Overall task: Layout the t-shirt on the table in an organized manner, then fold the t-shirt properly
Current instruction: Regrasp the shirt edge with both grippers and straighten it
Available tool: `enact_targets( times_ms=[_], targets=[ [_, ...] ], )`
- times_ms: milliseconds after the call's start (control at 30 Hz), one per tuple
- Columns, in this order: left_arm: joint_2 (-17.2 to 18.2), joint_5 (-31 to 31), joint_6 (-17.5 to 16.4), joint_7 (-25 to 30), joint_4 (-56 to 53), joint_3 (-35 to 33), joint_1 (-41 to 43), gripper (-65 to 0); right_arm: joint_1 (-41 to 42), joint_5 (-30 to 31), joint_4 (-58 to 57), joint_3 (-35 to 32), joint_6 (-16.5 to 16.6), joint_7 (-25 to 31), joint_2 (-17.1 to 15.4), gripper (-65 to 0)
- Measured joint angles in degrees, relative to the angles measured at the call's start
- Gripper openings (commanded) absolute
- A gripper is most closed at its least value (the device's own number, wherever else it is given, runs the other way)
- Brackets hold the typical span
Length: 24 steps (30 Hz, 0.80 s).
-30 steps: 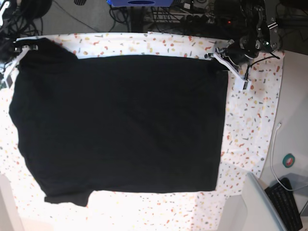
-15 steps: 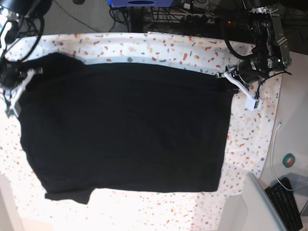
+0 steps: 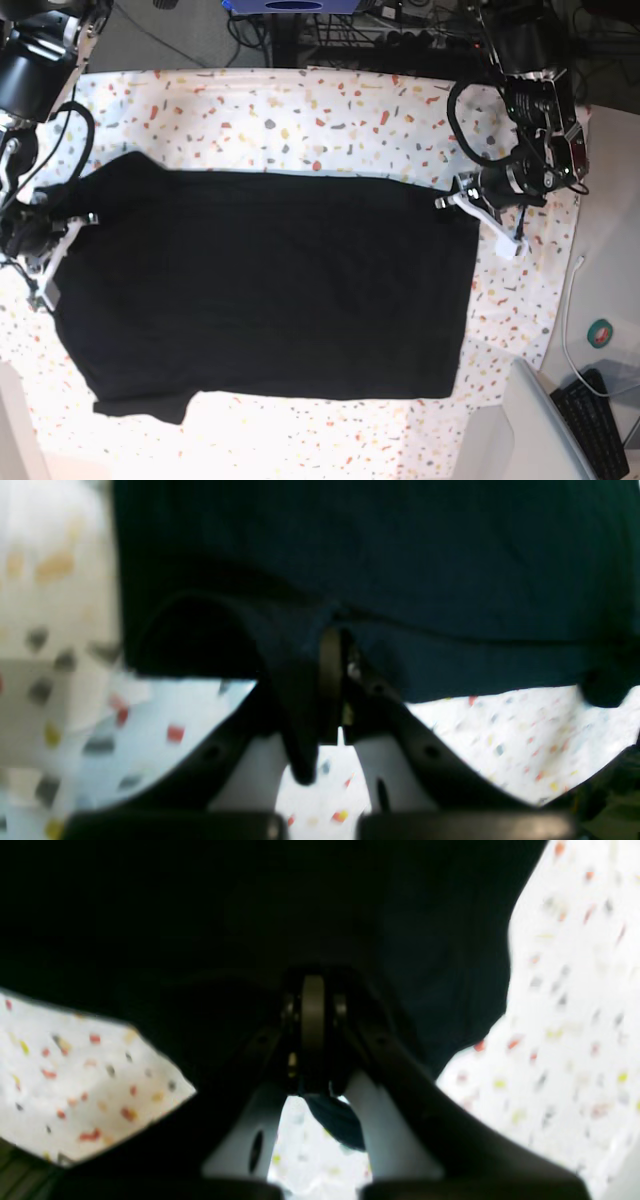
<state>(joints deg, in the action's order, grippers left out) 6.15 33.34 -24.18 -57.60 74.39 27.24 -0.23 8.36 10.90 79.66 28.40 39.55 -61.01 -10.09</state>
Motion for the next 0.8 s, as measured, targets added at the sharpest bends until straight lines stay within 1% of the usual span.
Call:
enact_targets(
  times_ms=[67, 133, 233, 333, 600, 733, 800],
  targets=[
    [0.0, 0.0, 0.0, 0.2, -1.6, 1.9, -1.5, -65.0, 1.4, -0.7, -3.3, 0.0, -2.5, 1.1, -0.7, -65.0],
    [0.2, -0.2, 0.0, 0.2, -3.3, 2.9, -2.6, -65.0, 2.9, -0.6, -7.0, 0.0, -3.1, 3.0, -1.3, -65.0],
    [0.3, -0.3, 0.0, 0.2, -4.9, 2.7, -3.9, -65.0, 4.7, -0.4, -11.3, -0.1, -3.1, 4.5, -2.2, -65.0],
    [0.3, -0.2, 0.0, 0.2, -4.9, 2.7, -4.7, -65.0, 5.6, -0.5, -12.4, -0.1, -3.1, 5.7, -2.6, -65.0],
    [0.2, -0.2, 0.0, 0.3, -5.7, 2.7, -7.0, -65.0, 8.6, -0.5, -12.7, 0.0, -3.1, 5.6, -2.6, -65.0],
    [0.3, -0.3, 0.0, 0.3, -7.9, 2.8, -8.6, -65.0, 10.7, -0.6, -15.8, 0.0, -3.1, 5.7, -2.6, -65.0],
    [0.2, -0.4, 0.0, 0.3, -9.0, 2.8, -9.4, -65.0, 11.1, -0.5, -17.4, 0.0, -3.1, 7.2, -2.6, -65.0]
  ],
)
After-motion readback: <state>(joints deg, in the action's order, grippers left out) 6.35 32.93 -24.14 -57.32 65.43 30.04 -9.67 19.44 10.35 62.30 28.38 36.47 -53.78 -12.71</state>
